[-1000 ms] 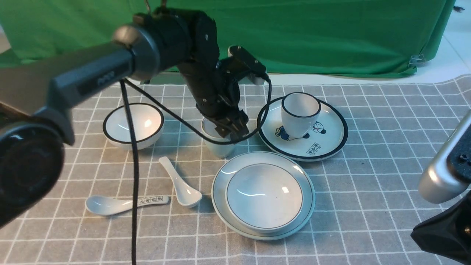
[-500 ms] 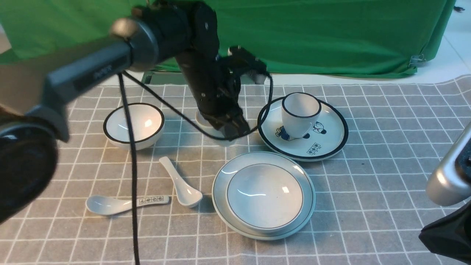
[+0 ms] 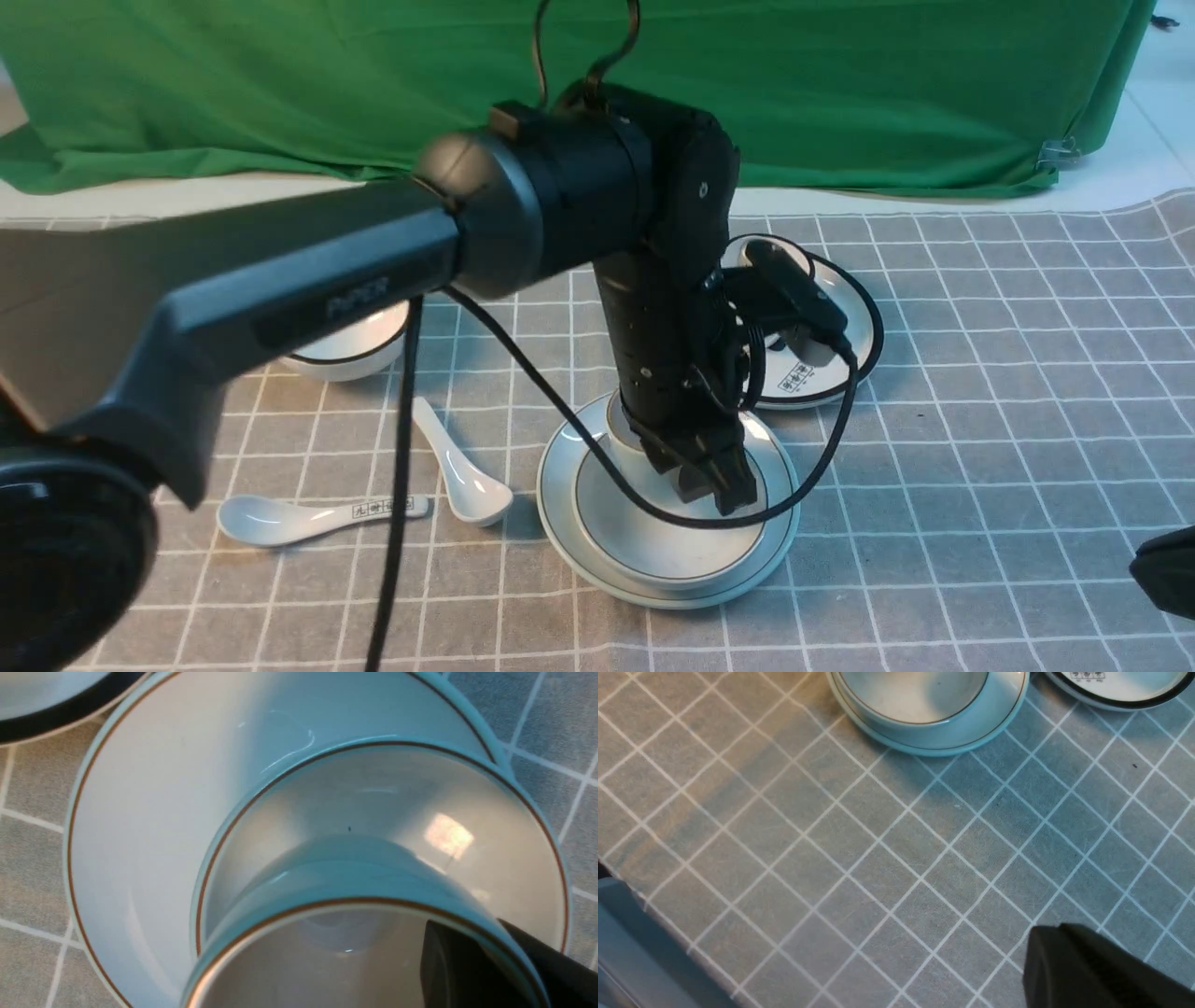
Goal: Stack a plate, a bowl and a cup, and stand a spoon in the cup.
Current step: Use the left arm to put the blue teacup into the blue rice bowl in the middle
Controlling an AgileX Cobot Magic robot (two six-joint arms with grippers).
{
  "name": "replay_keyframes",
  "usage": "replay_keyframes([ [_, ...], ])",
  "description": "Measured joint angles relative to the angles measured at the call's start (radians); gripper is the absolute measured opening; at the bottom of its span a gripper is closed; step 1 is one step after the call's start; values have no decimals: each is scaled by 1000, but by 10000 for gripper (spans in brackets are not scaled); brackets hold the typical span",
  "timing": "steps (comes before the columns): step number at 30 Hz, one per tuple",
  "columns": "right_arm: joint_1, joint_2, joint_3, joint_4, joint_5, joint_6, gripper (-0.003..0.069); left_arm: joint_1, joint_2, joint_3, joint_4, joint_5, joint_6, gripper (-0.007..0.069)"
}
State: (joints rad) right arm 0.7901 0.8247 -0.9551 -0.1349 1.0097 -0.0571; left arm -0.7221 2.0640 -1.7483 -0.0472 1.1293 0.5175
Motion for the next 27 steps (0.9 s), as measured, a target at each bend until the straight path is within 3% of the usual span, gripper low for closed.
replay_keyframes([
  [12, 0, -16, 36, -3, 10, 48, 47, 0, 31, 0, 18, -6, 1, 60],
  [22, 0, -16, 36, -3, 4, 50, 49, 0, 30, 0, 8, -3, -47, 377],
  [27, 0, -16, 36, -3, -26, 49, 52, 0, -18, -31, -18, 20, -91, 465],
])
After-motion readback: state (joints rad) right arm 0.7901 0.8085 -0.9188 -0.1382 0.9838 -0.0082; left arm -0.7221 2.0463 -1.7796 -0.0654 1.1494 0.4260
